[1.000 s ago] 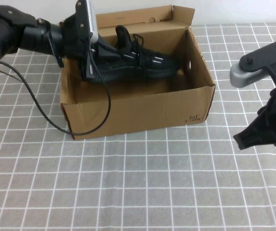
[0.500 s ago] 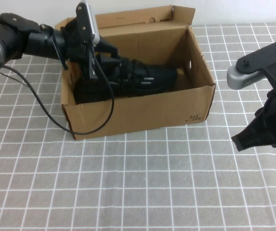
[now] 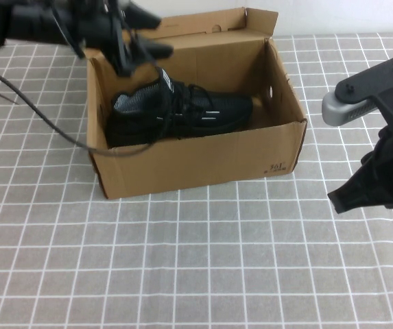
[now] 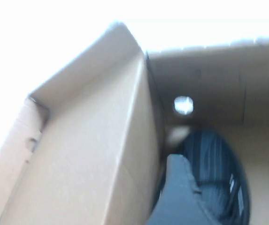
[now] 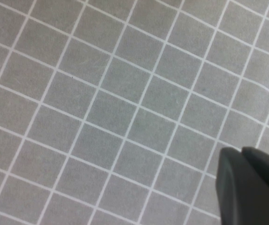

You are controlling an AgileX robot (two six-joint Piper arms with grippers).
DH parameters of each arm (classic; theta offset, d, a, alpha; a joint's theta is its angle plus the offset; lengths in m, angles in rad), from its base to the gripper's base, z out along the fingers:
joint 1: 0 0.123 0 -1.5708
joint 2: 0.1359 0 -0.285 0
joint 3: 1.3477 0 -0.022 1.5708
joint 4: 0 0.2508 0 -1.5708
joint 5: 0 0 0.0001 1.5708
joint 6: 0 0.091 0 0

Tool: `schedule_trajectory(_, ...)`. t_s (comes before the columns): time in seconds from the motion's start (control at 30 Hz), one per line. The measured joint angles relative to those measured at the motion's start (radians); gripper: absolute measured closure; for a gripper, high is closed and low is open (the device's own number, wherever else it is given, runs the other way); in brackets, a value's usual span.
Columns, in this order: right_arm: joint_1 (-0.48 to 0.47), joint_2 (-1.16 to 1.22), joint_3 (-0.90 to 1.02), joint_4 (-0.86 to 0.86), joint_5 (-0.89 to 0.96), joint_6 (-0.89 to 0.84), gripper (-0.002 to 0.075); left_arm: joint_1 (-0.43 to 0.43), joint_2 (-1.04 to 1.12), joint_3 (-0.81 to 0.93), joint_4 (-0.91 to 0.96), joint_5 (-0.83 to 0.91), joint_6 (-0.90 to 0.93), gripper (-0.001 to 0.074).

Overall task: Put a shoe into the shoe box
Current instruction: Place the shoe in the shoe box, then adjust the shoe

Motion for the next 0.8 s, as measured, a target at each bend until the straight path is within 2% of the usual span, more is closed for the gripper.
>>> schedule_trajectory(0.1,0.0,0.0,0.0,0.0,-0.012,-0.001,0.0742,0.002,-0.062,0.0,-0.026,0.0,-0.183,0.0369)
schedule_trajectory(0.23,0.0,0.0,0.0,0.0,-0.019,-0.018,0.0742,0.002,-0.129,-0.005,-0.011,-0.009,-0.501,0.0519)
schedule_trajectory(0.3,0.0,0.0,0.0,0.0,-0.019,-0.019,0.0742,0.002,-0.151,-0.029,0.068,-0.009,-0.673,0.0567)
schedule_trajectory(0.43,0.0,0.0,0.0,0.0,-0.019,-0.023,0.0742,-0.02,-0.163,-0.101,0.304,-0.007,-1.013,0.0594)
schedule_trajectory(0.53,0.0,0.0,0.0,0.0,-0.019,-0.023,0.0742,-0.062,-0.163,-0.139,0.501,0.001,-1.237,0.0594)
schedule_trajectory(0.63,0.0,0.0,0.0,0.0,-0.019,-0.027,0.0742,-0.117,-0.163,-0.15,0.677,0.019,-1.392,0.0563)
schedule_trajectory(0.7,0.0,0.0,0.0,-0.008,-0.019,-0.028,0.0742,-0.149,-0.157,-0.152,0.748,0.036,-1.449,0.0504)
schedule_trajectory(0.8,0.0,0.0,0.0,-0.02,-0.019,-0.029,0.0742,-0.177,-0.138,-0.152,0.763,0.051,-1.492,0.0362)
